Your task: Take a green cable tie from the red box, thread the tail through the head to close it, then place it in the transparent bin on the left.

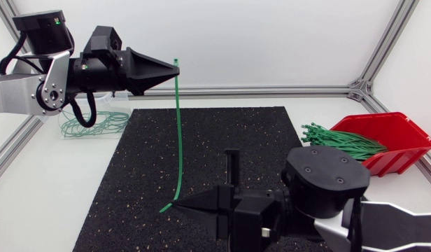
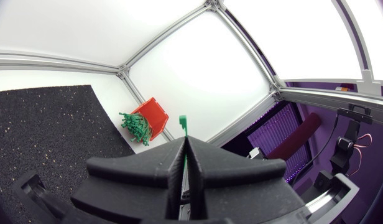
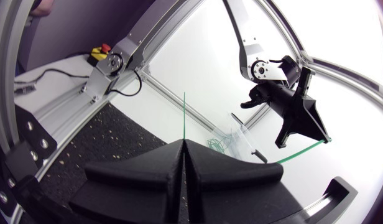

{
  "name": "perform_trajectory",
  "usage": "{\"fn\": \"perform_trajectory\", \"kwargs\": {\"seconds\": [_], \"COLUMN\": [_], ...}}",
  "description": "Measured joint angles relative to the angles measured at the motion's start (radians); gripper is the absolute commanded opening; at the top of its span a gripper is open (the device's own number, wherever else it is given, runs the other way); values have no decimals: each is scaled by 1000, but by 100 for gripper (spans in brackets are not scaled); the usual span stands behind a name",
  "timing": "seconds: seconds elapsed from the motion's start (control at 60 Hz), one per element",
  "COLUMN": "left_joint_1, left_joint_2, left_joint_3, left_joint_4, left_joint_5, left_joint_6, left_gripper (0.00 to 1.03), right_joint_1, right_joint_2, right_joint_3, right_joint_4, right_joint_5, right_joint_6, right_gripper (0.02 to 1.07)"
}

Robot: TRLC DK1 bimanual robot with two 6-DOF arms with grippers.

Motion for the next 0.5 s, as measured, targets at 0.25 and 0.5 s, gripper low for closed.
{"fn": "perform_trajectory", "kwargs": {"seconds": [0.25,0.5], "left_joint_1": [-34,-53], "left_joint_2": [-34,-108], "left_joint_3": [-37,-97], "left_joint_4": [0,0], "left_joint_5": [0,0], "left_joint_6": [0,0], "left_gripper": [4,4], "right_joint_1": [-1,7], "right_joint_2": [-62,-161], "right_joint_3": [1,142], "right_joint_4": [-105,-531], "right_joint_5": [-72,-124], "right_joint_6": [253,425], "right_gripper": [8,8]}}
